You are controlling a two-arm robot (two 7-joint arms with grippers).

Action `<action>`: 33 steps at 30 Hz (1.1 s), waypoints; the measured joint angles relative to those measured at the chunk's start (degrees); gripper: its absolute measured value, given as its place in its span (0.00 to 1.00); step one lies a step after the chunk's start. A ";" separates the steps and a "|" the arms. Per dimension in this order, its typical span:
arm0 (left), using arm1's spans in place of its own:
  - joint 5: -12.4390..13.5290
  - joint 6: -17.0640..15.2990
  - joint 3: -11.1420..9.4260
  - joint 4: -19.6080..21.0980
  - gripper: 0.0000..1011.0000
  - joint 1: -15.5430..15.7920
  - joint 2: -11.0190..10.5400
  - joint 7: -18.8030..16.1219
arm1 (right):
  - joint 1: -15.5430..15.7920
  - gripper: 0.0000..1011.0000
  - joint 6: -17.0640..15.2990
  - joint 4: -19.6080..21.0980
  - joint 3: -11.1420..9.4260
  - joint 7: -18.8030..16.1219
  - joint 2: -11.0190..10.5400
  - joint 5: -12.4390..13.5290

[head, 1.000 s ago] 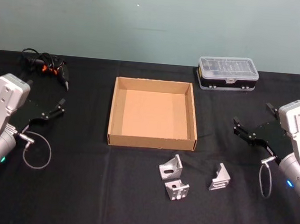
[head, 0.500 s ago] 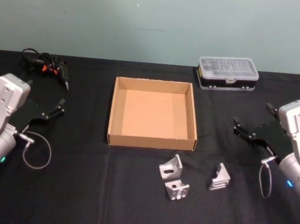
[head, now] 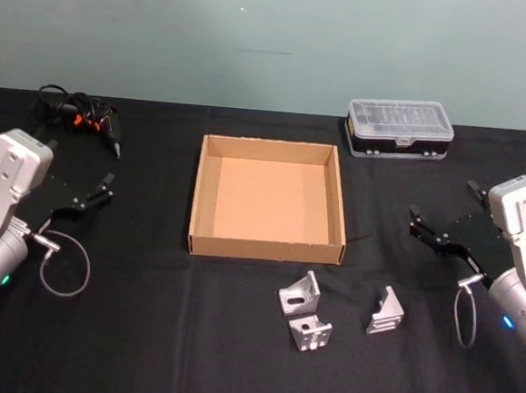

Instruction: Use one hand to pick up the angle iron from the table and place it into the box.

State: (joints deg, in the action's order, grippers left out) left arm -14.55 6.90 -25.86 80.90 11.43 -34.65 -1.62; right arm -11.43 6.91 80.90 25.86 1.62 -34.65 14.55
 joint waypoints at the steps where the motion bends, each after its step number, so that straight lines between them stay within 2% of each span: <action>1: 0.00 0.00 0.00 0.00 1.00 0.00 0.00 0.00 | 0.00 0.99 0.00 0.00 0.00 0.00 0.00 0.00; 15: 0.00 0.00 0.00 0.00 1.00 0.00 0.00 0.00 | 0.00 0.99 0.18 0.08 -0.07 -0.15 0.17 -0.12; 21: 0.00 0.00 0.00 0.00 1.00 0.00 0.00 0.00 | 1.03 0.99 0.75 2.57 -0.77 -1.23 0.41 -0.52; 26: 0.00 0.00 0.00 0.00 1.00 0.00 0.00 0.00 | 3.78 0.99 -1.13 7.83 -2.56 -3.70 -0.71 2.50; 30: 0.00 0.00 0.00 0.00 1.00 0.00 0.00 0.00 | 6.81 0.99 -3.31 12.41 -4.11 -5.63 -2.66 5.00; 33: 0.00 0.00 0.00 0.00 1.00 0.00 0.00 0.00 | 9.58 0.99 -5.35 15.94 -5.54 -8.54 -4.87 8.03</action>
State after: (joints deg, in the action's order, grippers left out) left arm -14.55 6.91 -25.86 80.90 11.43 -34.65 -1.62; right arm -1.85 1.56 96.84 20.32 -6.92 -39.52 22.58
